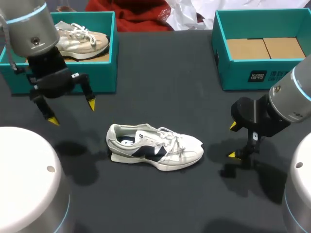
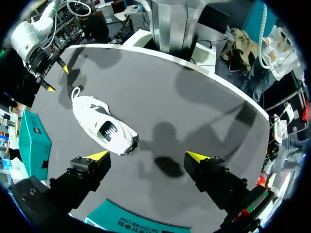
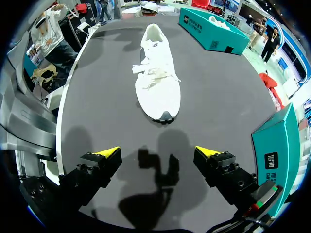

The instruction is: Take the shoe out of the shoebox, open the shoe tongue, remove and reinsert the insole, then place the shoe into the shoebox

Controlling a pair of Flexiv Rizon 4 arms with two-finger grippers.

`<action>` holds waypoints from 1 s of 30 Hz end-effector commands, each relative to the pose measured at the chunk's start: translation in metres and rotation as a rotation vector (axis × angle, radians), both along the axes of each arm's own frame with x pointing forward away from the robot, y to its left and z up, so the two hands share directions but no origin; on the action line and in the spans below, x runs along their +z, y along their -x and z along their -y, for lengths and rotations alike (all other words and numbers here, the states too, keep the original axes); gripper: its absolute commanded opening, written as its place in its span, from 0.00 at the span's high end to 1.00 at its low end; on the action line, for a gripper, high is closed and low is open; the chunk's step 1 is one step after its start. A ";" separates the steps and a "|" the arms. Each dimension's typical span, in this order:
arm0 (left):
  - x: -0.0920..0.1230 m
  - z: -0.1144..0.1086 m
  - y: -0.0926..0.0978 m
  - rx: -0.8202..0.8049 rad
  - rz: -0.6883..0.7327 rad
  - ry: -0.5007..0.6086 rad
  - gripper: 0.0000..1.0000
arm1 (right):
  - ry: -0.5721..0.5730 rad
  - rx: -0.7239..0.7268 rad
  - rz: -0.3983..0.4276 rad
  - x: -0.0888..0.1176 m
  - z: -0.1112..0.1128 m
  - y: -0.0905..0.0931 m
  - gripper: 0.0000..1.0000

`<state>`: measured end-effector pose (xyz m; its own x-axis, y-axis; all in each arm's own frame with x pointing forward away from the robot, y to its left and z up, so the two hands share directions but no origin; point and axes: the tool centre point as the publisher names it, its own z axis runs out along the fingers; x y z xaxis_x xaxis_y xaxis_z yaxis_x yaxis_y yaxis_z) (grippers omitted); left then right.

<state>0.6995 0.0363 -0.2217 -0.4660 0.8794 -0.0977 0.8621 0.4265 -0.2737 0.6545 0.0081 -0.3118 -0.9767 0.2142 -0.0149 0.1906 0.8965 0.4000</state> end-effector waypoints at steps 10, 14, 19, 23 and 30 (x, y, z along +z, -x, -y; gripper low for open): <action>-0.010 -0.030 -0.006 0.459 -0.220 0.192 0.00 | 0.001 -0.001 0.003 0.000 0.001 0.002 0.00; -0.012 -0.044 -0.019 0.654 -0.554 0.249 0.00 | 0.001 -0.001 0.003 0.000 0.001 0.002 0.00; -0.012 -0.044 -0.019 0.654 -0.554 0.249 0.00 | 0.001 -0.001 0.003 0.000 0.001 0.002 0.00; -0.012 -0.044 -0.019 0.654 -0.554 0.249 0.00 | 0.001 -0.001 0.003 0.000 0.001 0.002 0.00; -0.038 -0.038 -0.010 0.774 -0.629 0.335 0.00 | 0.001 -0.001 0.003 0.000 0.001 0.002 0.00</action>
<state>0.7091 0.0767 -0.2438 -0.9081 0.4080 0.0946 0.2506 0.7104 -0.6577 0.6544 0.0082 -0.3118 -0.9767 0.2141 -0.0149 0.1904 0.8965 0.4001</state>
